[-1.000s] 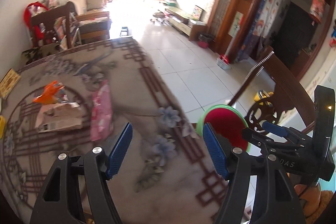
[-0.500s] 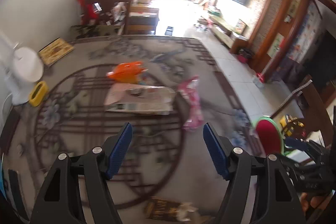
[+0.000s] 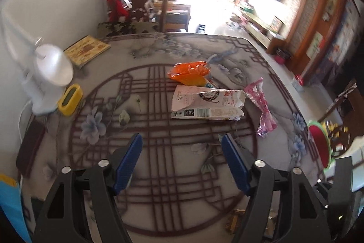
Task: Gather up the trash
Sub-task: 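Move both open grippers back over the table toward the brown box, then grasp the brown Baisi box with the right gripper while the left grasps the orange snack bag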
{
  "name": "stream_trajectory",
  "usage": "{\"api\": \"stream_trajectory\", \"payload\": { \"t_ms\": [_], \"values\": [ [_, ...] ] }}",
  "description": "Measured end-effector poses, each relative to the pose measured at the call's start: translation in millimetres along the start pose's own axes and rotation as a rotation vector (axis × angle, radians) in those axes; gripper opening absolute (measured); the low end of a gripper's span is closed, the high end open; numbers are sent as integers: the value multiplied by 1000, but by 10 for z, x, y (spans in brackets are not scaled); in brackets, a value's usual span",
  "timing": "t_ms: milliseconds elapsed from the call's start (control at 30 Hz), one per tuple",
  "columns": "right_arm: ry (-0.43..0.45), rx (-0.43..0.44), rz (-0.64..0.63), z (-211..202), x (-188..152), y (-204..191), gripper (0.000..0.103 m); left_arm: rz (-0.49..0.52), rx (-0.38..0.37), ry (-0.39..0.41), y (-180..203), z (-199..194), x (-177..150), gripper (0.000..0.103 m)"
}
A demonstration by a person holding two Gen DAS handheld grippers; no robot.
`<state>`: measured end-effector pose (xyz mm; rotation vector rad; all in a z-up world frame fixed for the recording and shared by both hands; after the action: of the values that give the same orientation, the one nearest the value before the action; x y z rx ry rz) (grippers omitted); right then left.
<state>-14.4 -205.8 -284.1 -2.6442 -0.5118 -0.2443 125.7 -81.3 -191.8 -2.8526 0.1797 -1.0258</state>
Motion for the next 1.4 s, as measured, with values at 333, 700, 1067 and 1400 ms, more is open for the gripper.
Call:
{"api": "stream_trajectory", "payload": {
  "t_ms": [333, 700, 1067, 1400],
  "values": [
    [-60, 29, 2, 265, -26, -102, 51, 352, -49, 156, 339, 368, 757, 81],
    [51, 57, 154, 0, 92, 113, 27, 112, -110, -136, 539, 1670, 1208, 81],
    [105, 35, 160, -84, 314, 142, 68, 94, -126, -200, 827, 2195, 1122, 59],
    [95, 21, 181, -40, 374, 259, 68, 11, -117, -4, 432, 1589, 1370, 44]
  ]
}}
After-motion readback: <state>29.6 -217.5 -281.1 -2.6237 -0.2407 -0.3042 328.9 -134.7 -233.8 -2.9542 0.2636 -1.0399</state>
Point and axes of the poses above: each gripper's, at about its wrist camera, not at the fingertips, and z roughly the way its jaws point, y to its right, x to its top, the point moved 9 cm from there along z, roughly the way its jaws point, and after that the axes turned 15 degrees about x, right-handed, at the moved point
